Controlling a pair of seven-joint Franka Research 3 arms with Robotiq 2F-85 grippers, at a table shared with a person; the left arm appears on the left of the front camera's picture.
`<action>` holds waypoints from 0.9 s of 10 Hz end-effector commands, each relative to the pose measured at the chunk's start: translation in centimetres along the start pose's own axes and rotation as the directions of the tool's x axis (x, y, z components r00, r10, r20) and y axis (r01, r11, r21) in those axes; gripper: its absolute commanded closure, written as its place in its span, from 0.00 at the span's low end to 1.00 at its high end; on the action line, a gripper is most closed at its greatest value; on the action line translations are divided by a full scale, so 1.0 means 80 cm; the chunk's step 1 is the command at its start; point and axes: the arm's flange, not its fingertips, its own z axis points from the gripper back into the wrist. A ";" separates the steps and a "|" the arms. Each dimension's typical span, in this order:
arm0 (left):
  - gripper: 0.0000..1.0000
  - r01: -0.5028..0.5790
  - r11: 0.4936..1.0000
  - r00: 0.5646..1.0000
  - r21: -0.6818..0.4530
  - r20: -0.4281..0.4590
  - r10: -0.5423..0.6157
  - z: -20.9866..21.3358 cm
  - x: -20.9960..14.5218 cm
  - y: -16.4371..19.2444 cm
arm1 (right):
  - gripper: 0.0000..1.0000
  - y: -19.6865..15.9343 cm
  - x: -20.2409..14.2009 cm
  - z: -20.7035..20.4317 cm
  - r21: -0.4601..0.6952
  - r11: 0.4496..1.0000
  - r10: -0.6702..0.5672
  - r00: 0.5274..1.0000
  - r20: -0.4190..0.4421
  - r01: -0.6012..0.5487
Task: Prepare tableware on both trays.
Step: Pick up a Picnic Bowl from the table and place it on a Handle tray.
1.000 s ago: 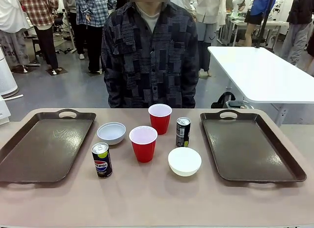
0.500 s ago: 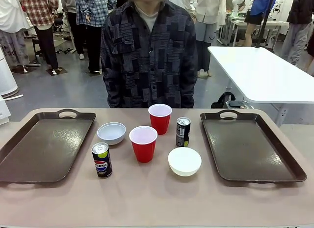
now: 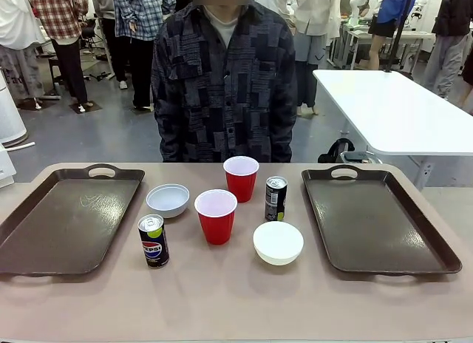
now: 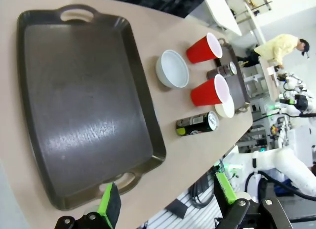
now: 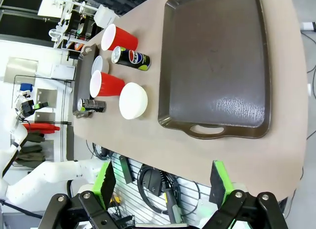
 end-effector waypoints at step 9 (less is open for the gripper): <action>0.00 -0.018 1.000 1.000 -0.007 0.013 0.018 0.003 0.001 0.000 | 0.00 -0.002 0.000 -0.001 0.009 1.000 -0.006 1.000 0.000 0.006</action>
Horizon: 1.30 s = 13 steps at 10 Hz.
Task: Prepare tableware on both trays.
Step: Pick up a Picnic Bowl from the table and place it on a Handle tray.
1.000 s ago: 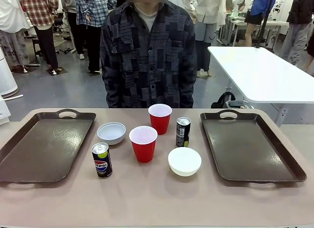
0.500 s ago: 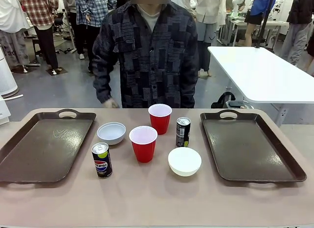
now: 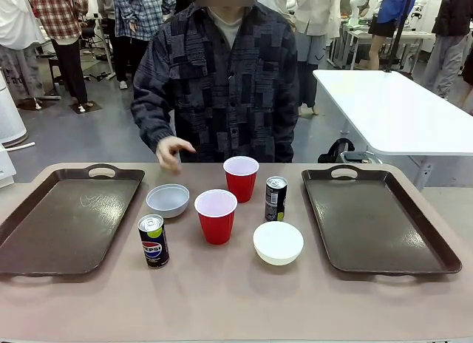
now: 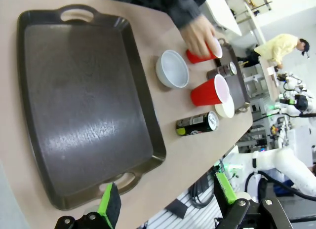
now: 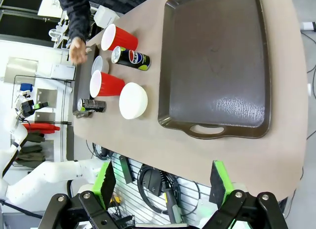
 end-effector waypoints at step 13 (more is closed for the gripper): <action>0.00 -0.018 1.000 1.000 -0.007 0.013 0.018 0.003 0.001 0.000 | 0.00 0.194 -0.054 -0.301 -0.529 0.810 0.092 0.947 -0.308 -0.251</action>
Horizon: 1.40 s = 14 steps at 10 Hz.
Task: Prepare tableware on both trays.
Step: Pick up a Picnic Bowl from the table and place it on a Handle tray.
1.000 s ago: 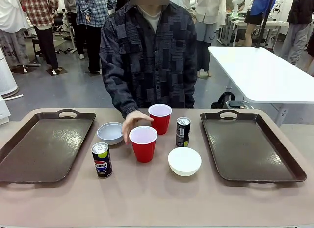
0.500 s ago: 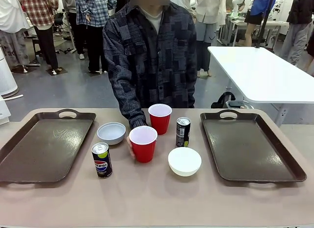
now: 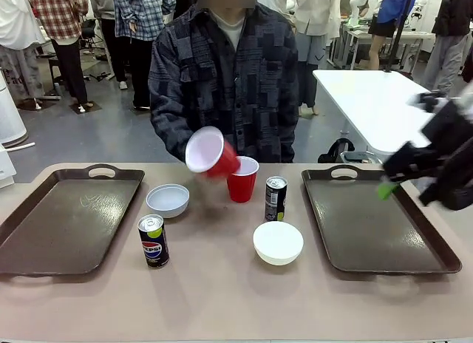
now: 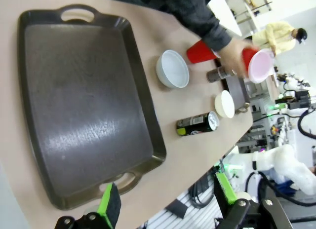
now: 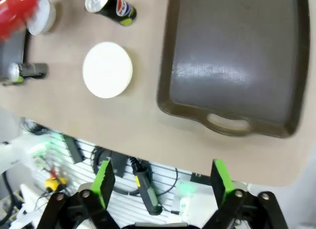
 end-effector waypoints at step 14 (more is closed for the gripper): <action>0.00 -0.016 1.000 1.000 -0.007 0.013 0.016 0.003 0.001 -0.001 | 0.00 0.136 0.052 -0.236 -0.201 0.980 -0.017 0.999 -0.052 0.006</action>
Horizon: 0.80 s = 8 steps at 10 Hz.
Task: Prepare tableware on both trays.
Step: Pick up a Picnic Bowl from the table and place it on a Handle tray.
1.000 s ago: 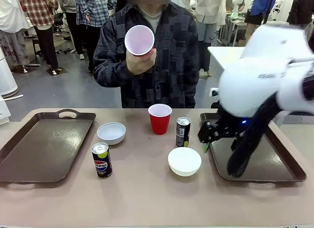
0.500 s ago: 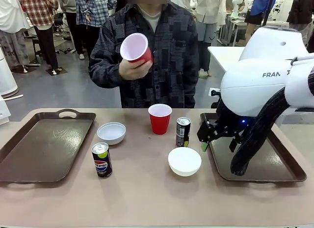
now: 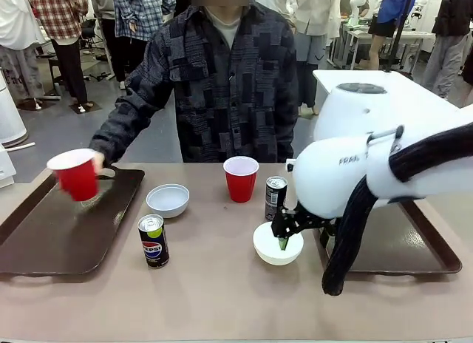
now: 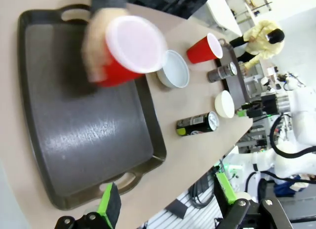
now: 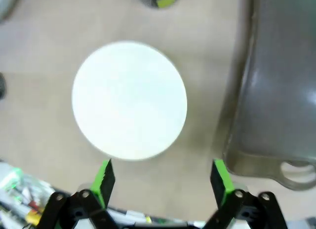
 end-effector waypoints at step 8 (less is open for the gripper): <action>0.00 -0.016 1.000 1.000 -0.007 0.012 0.016 0.002 0.001 -0.001 | 1.00 -0.005 0.053 -0.043 -0.032 0.998 -0.046 0.997 0.056 0.048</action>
